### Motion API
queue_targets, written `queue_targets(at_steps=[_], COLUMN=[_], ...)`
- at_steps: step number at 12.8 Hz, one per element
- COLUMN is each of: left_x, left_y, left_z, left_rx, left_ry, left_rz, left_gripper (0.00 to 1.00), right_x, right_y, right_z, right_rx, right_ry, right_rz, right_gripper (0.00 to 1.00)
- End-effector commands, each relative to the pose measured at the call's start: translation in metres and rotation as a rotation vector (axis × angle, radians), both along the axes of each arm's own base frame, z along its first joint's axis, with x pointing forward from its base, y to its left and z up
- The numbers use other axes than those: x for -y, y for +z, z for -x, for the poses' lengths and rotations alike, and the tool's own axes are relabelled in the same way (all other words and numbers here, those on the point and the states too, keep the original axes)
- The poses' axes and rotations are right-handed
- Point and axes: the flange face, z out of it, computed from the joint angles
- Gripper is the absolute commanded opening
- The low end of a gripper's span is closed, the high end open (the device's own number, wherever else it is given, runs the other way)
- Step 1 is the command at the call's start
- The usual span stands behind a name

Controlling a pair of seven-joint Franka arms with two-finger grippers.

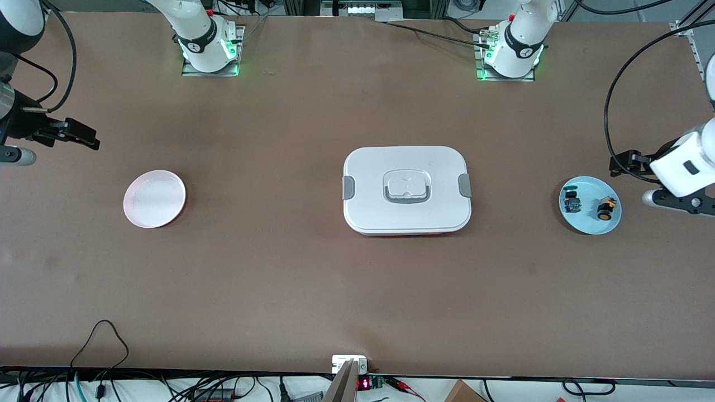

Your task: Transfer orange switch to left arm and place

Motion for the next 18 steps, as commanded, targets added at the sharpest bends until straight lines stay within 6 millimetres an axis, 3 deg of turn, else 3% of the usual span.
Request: queue_targets(at_steps=[1,3,4,6,9,18], left_x=[0.009,0.023,0.029,0.018,0.034,0.047], left_y=[0.028,0.048,0.046,0.039,0.041,0.05], left_z=[0.009,0.029,0.04,0.057,0.074,0.075], left_rx=[0.014,0.015,0.005,-0.009,0.019,0.033], left_ry=[-0.039,-0.016,0.001,0.08,0.175,0.168], left_rz=[0.051,0.109,0.109,0.167,0.143,0.132], left_gripper=[1.0,1.0,1.0,1.0,1.0,1.0], right_x=[0.0,0.0,-0.004,-0.002,-0.005,-0.011], right_y=[0.024,0.028,0.03,0.034,0.035,0.046], right_z=[0.011,0.01,0.008,0.006,0.001,0.003], right_rx=[0.011,0.02,0.025,0.033,0.036,0.04], right_ry=[0.006,0.002,0.009,0.019,0.023,0.033], right_rz=[0.004,0.01,0.011,0.001,0.002,0.004], right_gripper=[1.0,1.0,1.0,1.0,1.0,1.0])
